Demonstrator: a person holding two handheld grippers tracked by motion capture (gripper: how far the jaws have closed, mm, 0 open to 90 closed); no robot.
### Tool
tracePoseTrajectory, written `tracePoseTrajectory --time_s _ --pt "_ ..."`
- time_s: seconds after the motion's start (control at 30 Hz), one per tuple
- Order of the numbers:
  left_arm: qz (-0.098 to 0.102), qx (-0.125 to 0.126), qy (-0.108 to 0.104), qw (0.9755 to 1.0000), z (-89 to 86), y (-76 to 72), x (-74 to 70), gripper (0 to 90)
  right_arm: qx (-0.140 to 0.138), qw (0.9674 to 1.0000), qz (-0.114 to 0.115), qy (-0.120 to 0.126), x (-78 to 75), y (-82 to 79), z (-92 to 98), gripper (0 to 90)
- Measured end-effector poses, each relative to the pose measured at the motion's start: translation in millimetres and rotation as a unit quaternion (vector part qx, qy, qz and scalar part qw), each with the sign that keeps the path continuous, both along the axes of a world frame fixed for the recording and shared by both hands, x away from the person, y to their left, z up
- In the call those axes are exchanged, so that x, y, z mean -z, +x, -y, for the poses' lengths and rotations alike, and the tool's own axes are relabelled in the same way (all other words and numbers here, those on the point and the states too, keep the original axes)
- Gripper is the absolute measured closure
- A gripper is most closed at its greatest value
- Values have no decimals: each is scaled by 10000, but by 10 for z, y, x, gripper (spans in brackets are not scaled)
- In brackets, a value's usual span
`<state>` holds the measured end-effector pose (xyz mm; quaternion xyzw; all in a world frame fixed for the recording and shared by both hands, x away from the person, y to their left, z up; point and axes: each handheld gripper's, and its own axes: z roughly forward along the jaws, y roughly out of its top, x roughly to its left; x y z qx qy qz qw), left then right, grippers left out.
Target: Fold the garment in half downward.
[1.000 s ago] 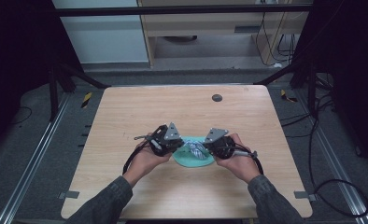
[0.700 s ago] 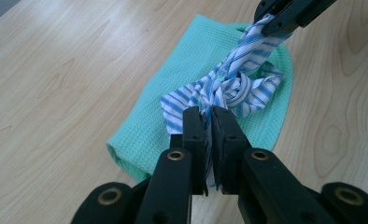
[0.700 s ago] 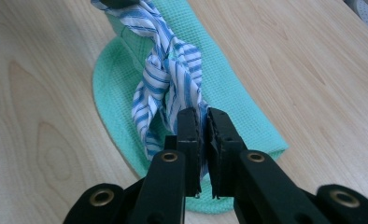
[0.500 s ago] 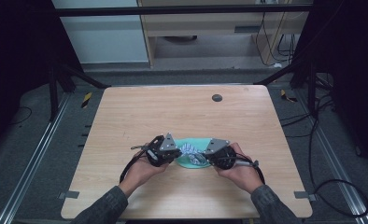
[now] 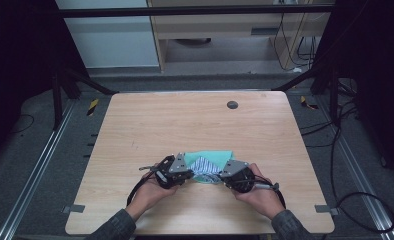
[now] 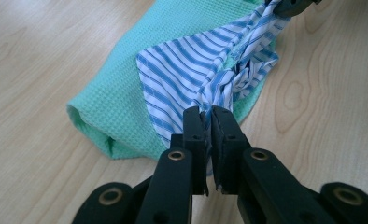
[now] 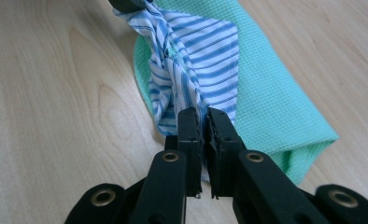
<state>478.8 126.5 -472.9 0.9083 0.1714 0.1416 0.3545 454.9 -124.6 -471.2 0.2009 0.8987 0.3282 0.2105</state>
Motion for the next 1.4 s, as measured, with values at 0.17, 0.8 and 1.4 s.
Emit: tracePoseTrajectory --time_s 0.17,0.8,1.4 --pt "-83 16 -47 10000 -6 -63 70 854 -20 10000 -56 -2 39 -61 10 850" --pt "-234 155 40 9996 -17 -204 161 858 -208 9992 -230 -239 141 -206 -5 855" --pt "-127 125 -286 9994 -72 -329 70 687 -177 9993 -258 -197 80 -294 19 684"
